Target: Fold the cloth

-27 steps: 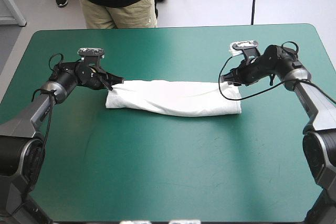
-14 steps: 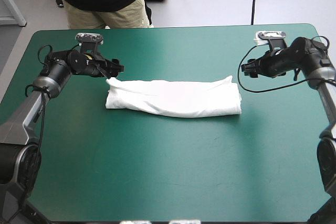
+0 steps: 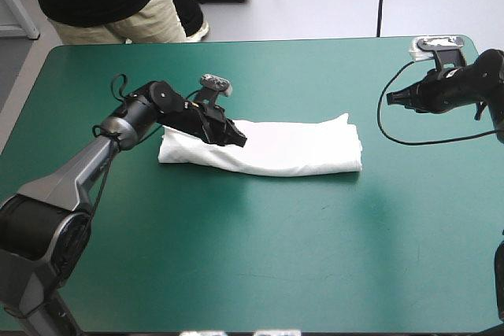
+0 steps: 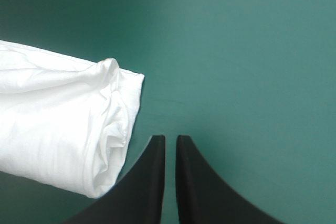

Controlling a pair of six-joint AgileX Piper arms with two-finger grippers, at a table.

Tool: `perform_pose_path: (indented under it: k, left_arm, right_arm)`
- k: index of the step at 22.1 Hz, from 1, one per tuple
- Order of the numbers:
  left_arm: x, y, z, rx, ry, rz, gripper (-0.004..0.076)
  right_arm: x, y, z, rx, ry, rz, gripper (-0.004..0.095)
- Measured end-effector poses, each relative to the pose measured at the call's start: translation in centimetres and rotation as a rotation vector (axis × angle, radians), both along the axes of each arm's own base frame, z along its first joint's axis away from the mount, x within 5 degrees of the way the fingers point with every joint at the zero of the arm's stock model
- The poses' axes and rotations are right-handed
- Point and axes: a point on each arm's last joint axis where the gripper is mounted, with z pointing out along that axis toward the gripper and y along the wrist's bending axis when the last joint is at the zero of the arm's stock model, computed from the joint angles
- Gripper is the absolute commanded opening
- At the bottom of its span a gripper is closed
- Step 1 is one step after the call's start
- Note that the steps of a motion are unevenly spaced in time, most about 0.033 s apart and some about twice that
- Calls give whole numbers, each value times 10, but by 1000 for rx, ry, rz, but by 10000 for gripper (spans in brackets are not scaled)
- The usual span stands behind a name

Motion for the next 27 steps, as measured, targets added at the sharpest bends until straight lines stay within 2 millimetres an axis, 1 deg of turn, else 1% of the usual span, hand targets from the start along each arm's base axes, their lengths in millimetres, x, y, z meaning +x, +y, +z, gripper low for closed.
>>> perform_pose_path:
  k: [1,2,3,4,5,6,7,8,9,12,14,17,19,25,26,27]
  left_arm:
    - [1,-6,-8,4,16,-13,-9]
    - [3,-14,-21,9,34,-22,-9]
    - [5,-17,-28,9,42,-21,-9]
    - [9,-22,-40,9,56,-12,-9]
    - [11,-23,-47,8,66,-6,-9]
    - [15,-25,-59,14,87,4,-9]
    - [17,-25,-65,20,96,6,-9]
    - [18,-26,-71,12,115,13,-9]
    - [18,-27,-72,10,119,15,-9]
    - [20,-27,-73,2,127,18,-9]
    - [20,-28,-73,2,128,18,-9]
    - [20,-28,-73,1,127,18,-9]
    - [20,-28,-73,1,128,17,-9]
    - [20,-28,-73,1,128,17,-9]
    - [20,-28,-73,1,128,17,-9]
    - [20,-28,-73,1,128,17,-9]
  right_arm:
    - [1,1,-1,8,-1,8,129]
    - [3,4,-2,42,0,22,154]
    - [5,5,-4,61,4,25,240]
    - [9,7,-8,95,14,29,278]
    - [10,8,-11,107,19,31,386]
    - [15,10,-17,140,40,35,433]
    - [16,11,-20,154,55,40,562]
    - [20,13,-29,184,89,54,591]
    - [23,14,-33,200,105,63,652]
    - [34,20,-55,239,165,93,660]
    - [41,28,-70,243,204,115,659]
    - [52,41,-98,245,270,140,648]
    - [59,44,-117,250,314,138,648]
    - [68,46,-149,255,390,134,648]
    - [68,47,-150,258,394,135,643]
    - [69,48,-151,257,396,139,615]
